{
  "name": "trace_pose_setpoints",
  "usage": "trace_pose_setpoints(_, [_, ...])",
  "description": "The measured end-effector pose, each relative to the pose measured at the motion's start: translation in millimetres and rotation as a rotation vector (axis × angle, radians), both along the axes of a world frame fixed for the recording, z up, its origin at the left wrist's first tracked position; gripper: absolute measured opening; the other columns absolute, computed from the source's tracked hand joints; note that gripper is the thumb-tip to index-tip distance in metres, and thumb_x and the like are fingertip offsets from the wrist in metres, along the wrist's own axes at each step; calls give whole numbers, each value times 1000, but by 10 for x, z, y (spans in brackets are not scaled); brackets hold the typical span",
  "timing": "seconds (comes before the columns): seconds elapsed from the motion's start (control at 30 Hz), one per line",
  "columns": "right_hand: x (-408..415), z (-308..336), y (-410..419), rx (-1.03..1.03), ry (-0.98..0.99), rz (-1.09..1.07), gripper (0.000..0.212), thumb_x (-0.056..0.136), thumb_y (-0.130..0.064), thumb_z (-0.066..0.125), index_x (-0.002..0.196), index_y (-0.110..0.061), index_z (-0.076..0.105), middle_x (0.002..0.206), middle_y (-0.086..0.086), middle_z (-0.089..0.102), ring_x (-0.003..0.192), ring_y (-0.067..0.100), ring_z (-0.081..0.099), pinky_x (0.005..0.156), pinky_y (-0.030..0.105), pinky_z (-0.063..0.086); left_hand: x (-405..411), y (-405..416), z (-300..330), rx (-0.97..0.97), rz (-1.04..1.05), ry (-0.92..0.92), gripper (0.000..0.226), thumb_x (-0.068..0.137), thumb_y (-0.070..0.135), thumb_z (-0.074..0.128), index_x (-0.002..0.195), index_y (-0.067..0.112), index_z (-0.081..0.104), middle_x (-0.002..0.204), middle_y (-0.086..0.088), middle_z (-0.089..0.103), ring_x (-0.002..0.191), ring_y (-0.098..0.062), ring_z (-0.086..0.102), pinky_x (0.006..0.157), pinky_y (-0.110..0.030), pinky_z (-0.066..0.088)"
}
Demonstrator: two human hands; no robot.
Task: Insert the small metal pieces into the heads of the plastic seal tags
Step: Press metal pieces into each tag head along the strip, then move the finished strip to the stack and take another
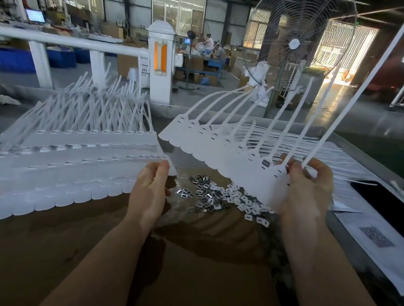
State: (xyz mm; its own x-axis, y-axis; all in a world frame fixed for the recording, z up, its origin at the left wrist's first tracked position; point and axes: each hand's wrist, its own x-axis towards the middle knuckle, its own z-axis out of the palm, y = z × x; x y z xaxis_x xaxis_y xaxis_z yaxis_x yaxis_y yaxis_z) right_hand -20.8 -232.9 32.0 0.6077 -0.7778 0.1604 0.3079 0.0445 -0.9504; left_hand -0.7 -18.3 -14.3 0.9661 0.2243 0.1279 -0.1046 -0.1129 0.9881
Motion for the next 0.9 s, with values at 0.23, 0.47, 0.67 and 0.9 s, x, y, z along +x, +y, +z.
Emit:
trace_pose_setpoints(0.23, [-51,201,156,52,-97,2,18,91,-10,58,104,-21,51,70,-10,68,64,-6,64,67,14,51,10,4,-14,4,-9,4,31,96,43,37,106,20,55,86,9,56,65,-9,56,56,-27,49])
trace_pose_setpoints(0.47, [3,266,134,91,-116,-53,18,92,-8,54,95,-24,47,79,-6,70,61,-6,63,68,15,52,3,12,-17,25,-11,-2,22,95,42,41,90,25,55,88,4,57,73,-16,58,73,-41,52])
trace_pose_setpoints(0.67, [200,192,74,145,-60,-157,15,93,-10,52,100,-23,46,74,-10,64,62,-2,60,63,14,50,-7,21,-10,69,-29,-5,18,95,40,43,84,30,53,90,-2,60,74,-17,59,72,-41,53])
trace_pose_setpoints(0.9, [485,125,79,235,-18,-164,19,93,-7,52,96,-24,44,74,-11,60,68,4,59,66,20,49,40,4,-35,103,-46,-2,19,93,42,46,96,27,55,104,-7,62,91,-29,61,84,-53,51])
